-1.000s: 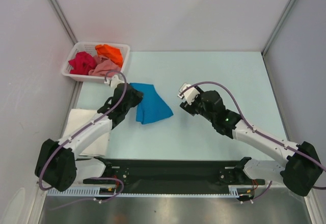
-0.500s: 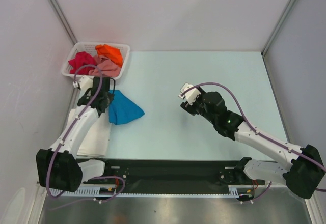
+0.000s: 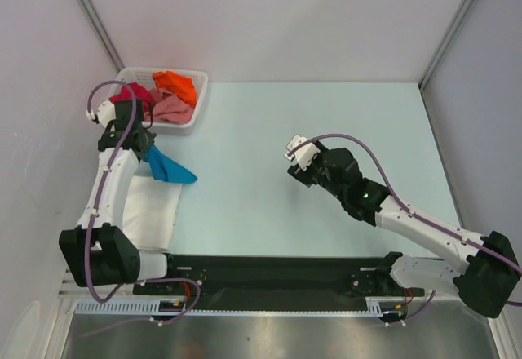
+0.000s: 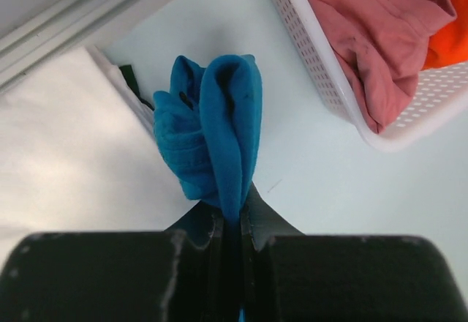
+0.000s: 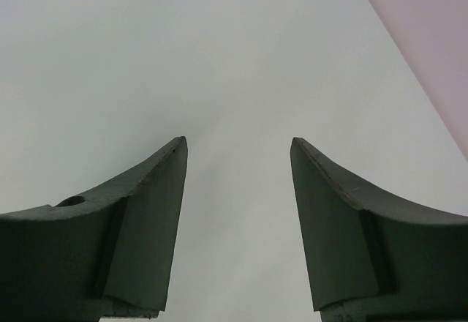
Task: Fold and stack the t-shirts
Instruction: Neatly place the folded tshirt to the corner
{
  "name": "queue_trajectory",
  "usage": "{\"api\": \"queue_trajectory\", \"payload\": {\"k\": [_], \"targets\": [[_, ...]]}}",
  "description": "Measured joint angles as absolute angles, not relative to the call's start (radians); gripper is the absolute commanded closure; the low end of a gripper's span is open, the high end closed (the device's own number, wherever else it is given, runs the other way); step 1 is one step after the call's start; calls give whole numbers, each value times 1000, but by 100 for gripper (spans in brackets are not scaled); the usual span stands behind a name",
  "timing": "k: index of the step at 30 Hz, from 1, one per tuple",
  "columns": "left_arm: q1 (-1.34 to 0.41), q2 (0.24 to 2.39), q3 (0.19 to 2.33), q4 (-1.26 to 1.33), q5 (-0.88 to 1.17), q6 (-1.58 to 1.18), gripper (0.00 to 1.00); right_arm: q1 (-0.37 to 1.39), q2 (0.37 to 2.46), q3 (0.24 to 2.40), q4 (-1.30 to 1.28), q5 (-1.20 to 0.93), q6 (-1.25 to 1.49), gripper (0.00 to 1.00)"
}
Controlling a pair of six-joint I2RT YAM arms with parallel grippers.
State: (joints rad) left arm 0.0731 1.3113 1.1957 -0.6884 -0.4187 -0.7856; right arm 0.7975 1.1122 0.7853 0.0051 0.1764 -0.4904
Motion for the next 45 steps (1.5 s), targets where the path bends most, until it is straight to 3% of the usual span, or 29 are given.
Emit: {"api": "queue_trajectory", "payload": {"k": [24, 45], "targets": [[217, 1306, 1314, -748, -209, -556, 99, 799, 1108, 744, 4, 176, -494, 37], [293, 1283, 1302, -773, -194, -535, 100, 802, 1086, 735, 4, 176, -494, 37]]}}
